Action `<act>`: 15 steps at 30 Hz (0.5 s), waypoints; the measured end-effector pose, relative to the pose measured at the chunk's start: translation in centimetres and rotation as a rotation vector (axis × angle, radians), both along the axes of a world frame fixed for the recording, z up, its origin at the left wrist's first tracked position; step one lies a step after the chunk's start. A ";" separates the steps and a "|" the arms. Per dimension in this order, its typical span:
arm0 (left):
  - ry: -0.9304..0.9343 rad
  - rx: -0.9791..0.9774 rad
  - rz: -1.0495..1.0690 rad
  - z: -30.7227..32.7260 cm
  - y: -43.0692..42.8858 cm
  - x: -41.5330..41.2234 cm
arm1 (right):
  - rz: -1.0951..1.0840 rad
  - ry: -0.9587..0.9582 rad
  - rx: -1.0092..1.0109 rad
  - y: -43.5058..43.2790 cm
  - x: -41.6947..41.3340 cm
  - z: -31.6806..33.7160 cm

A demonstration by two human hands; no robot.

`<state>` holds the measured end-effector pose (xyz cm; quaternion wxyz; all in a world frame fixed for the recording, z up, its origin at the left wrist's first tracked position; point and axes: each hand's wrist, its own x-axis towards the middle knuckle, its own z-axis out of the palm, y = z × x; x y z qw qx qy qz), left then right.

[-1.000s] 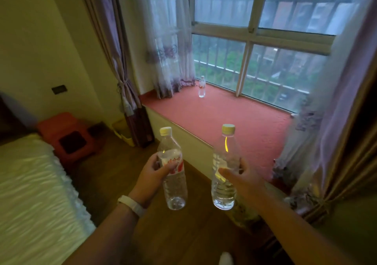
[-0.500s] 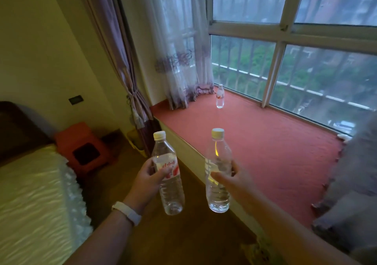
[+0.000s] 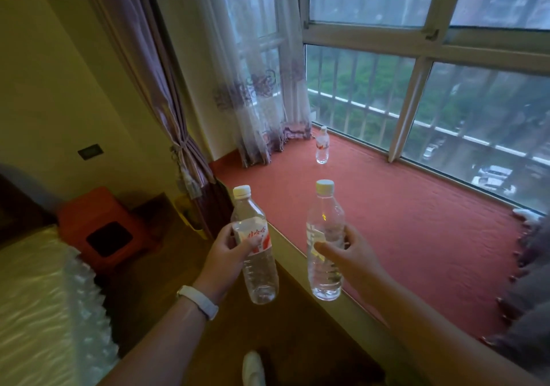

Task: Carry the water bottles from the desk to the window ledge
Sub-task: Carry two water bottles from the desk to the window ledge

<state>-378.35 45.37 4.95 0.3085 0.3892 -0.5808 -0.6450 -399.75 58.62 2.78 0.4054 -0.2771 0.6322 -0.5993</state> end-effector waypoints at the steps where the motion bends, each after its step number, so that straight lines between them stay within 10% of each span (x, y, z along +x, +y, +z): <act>1: -0.001 -0.002 -0.002 -0.3 -1.4 -0.3 | -0.006 0.001 0.007 -1.1 -0.2 -0.2; 15: -0.007 0.011 -0.073 -2.2 -28.2 -2.9 | -0.174 0.065 0.105 -23.9 -1.5 -2.1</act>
